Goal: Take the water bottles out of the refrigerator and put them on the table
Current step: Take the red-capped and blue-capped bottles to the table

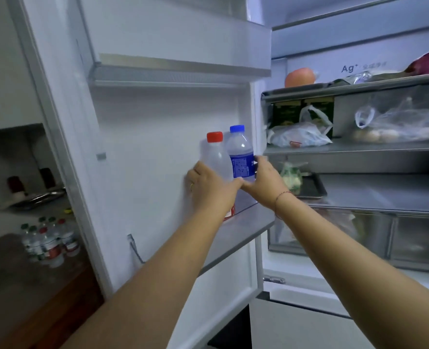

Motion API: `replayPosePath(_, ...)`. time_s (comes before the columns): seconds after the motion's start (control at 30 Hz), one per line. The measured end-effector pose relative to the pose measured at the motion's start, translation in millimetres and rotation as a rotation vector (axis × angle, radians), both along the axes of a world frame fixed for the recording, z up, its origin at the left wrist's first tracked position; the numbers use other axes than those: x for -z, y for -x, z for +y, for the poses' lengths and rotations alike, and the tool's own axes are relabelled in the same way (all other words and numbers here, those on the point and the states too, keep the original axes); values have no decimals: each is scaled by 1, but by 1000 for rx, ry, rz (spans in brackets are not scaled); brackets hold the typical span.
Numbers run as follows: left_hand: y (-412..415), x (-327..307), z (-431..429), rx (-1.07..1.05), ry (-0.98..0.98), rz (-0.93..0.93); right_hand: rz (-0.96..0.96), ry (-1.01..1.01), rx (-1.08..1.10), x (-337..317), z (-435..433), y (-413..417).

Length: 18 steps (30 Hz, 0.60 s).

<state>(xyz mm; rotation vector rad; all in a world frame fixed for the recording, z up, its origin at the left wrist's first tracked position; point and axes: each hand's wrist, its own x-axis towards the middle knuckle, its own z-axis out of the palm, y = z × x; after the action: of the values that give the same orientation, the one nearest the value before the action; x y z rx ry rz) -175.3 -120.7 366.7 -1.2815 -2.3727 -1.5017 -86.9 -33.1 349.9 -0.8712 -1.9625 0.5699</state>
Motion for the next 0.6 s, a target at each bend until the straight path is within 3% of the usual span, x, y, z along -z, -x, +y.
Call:
replayPosePath(0.2, 1, 11, 4, -85, -75, -16, 7, 107, -178, 4, 27, 1)
replayPosePath(0.33, -4, 16, 4, -38, -127, -151, -35, 208, -324, 6, 39, 4)
replayPosePath(0.43, -7, 17, 3, -14, -58, -219, -69, 186, -367, 10, 43, 8)
replayPosePath(0.6, -8, 17, -6, -49, -77, -242, 38, 145, -341, 16, 37, 10)
